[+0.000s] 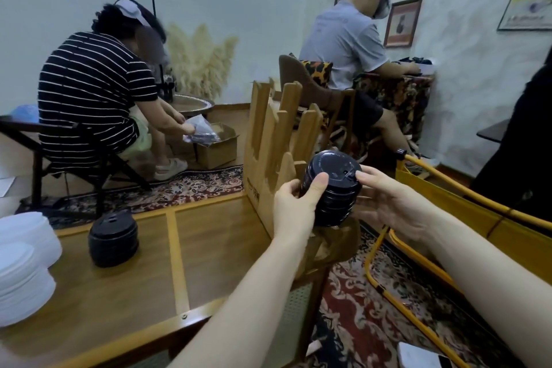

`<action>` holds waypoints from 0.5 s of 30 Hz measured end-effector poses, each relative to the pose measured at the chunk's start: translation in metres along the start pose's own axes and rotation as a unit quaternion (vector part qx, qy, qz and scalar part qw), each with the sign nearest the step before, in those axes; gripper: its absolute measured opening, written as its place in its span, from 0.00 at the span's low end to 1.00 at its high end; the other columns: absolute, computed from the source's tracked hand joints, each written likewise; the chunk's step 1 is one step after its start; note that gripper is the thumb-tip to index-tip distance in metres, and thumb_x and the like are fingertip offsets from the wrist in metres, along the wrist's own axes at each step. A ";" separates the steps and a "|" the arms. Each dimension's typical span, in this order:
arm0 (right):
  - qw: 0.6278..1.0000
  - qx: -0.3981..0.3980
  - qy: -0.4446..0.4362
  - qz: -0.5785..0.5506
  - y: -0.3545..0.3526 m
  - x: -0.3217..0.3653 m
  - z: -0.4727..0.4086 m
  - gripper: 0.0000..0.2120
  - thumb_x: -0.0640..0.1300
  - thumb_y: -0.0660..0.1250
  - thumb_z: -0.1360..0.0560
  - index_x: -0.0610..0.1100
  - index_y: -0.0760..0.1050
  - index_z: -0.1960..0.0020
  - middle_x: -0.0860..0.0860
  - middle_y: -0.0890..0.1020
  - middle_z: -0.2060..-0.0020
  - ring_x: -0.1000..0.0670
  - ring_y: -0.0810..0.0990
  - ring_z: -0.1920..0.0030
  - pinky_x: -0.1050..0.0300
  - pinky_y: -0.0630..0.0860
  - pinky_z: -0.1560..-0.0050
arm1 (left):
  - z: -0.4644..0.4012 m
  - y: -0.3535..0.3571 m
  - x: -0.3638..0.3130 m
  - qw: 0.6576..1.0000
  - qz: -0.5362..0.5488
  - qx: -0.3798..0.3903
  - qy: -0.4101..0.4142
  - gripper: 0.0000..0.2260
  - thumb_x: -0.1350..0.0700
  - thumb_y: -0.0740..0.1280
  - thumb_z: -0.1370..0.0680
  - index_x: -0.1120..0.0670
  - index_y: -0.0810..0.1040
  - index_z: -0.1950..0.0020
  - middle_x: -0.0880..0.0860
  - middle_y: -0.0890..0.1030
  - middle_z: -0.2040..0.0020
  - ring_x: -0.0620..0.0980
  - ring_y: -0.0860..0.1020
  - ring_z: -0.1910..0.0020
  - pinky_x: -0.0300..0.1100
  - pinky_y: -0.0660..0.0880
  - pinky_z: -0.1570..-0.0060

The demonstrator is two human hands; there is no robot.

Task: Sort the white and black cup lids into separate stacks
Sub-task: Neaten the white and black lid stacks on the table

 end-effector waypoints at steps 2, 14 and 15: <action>1.000 0.003 0.002 -0.002 -0.001 -0.006 -0.007 0.20 0.52 0.68 0.26 0.53 0.75 0.34 0.46 0.81 0.40 0.42 0.78 0.37 0.40 0.72 0.35 | -0.006 -0.004 0.007 1.000 -0.013 -0.008 -0.010 0.35 0.39 0.72 0.27 0.58 0.69 0.27 0.54 0.75 0.32 0.52 0.75 0.35 0.50 0.74 0.33; 0.999 0.030 0.032 0.015 -0.009 -0.032 -0.035 0.22 0.50 0.71 0.28 0.49 0.75 0.35 0.47 0.82 0.41 0.45 0.80 0.39 0.45 0.74 0.36 | -0.026 -0.007 0.034 0.997 -0.067 -0.001 -0.034 0.35 0.39 0.71 0.26 0.59 0.69 0.27 0.55 0.75 0.30 0.52 0.74 0.33 0.41 0.69 0.41; 0.999 0.029 0.030 0.023 -0.009 -0.032 -0.037 0.22 0.49 0.70 0.28 0.48 0.75 0.35 0.47 0.82 0.41 0.46 0.81 0.40 0.48 0.75 0.37 | -0.027 -0.008 0.035 0.997 -0.063 -0.002 -0.033 0.36 0.39 0.71 0.26 0.59 0.70 0.27 0.55 0.76 0.30 0.52 0.74 0.33 0.40 0.69 0.41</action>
Point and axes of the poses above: each hand's wrist, its own z-axis away from the middle knuckle, its own y-axis out of the palm, x = y × z, the point moved 7 cm from there along -z, towards the middle knuckle
